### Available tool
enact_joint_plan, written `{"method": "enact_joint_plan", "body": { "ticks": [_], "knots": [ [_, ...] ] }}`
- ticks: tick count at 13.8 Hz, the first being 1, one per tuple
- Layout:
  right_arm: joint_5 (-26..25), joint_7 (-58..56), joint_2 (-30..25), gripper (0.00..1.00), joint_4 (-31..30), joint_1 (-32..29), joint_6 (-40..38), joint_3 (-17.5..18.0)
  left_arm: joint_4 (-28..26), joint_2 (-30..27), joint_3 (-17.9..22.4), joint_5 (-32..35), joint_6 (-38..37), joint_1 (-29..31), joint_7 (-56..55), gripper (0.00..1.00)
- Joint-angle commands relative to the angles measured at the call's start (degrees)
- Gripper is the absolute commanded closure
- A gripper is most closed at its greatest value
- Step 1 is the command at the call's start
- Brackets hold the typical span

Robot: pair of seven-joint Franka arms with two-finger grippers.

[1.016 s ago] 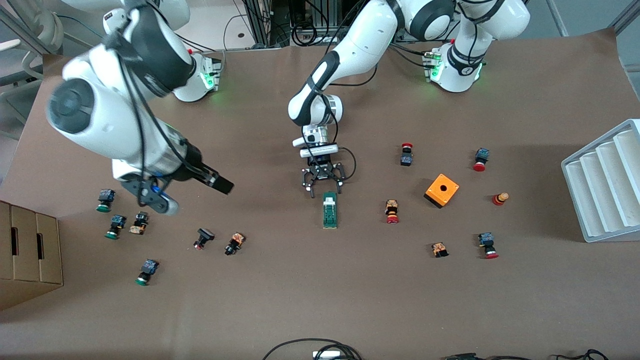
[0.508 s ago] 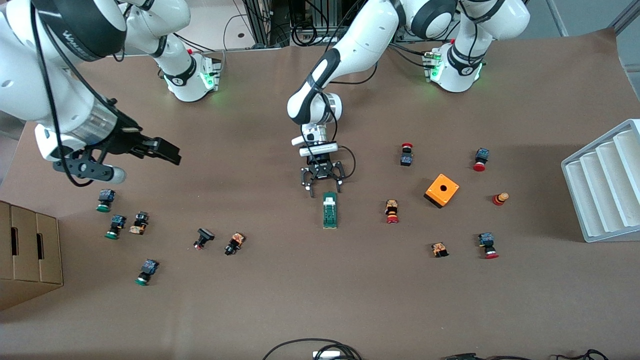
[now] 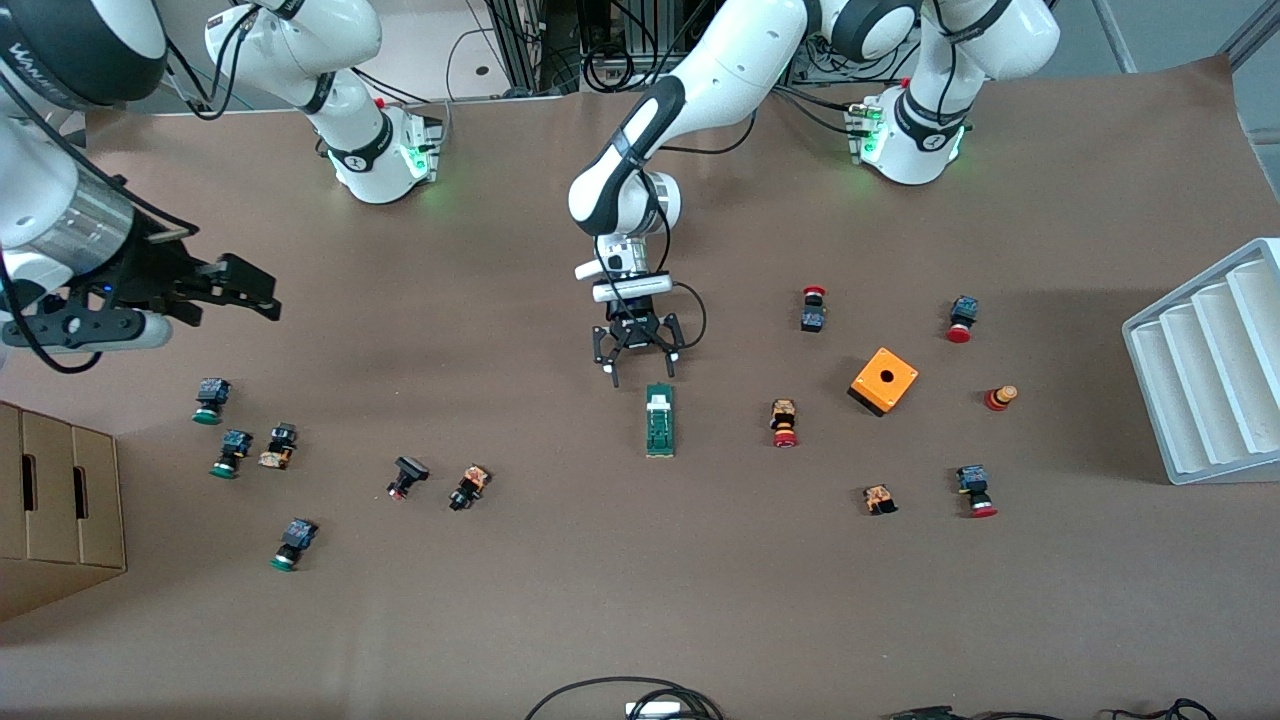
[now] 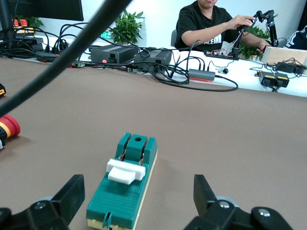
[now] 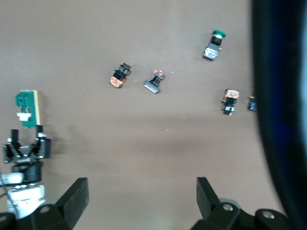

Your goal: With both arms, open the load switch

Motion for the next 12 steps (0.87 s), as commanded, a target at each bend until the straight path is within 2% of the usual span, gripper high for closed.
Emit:
{"method": "enact_joint_plan", "body": {
  "ticks": [1,6,8,12],
  "knots": [
    [-2.24,-1.92,-2.39,0.0,-3.22,-0.59,0.81,0.56,-2.06,-3.99,-0.12,-1.19,-0.48,-0.29,0.27,0.0],
    [-3.3,-4.71,-2.48,0.0,-3.4,-1.02,1.43,0.65,-2.06,-8.56,-0.21,-1.71,-0.04,-0.21,3.32,0.0],
    [-3.22,-8.76,-2.83,0.0,-3.49,-3.75,1.43,0.74,-1.71,-10.58,-0.21,-6.0,-0.04,-0.21,8.5,0.0],
    [-3.22,-14.13,-4.33,0.0,-4.46,-7.09,1.34,0.91,-1.44,-13.4,-0.12,-8.48,0.05,0.32,13.18,0.0]
  ]
}}
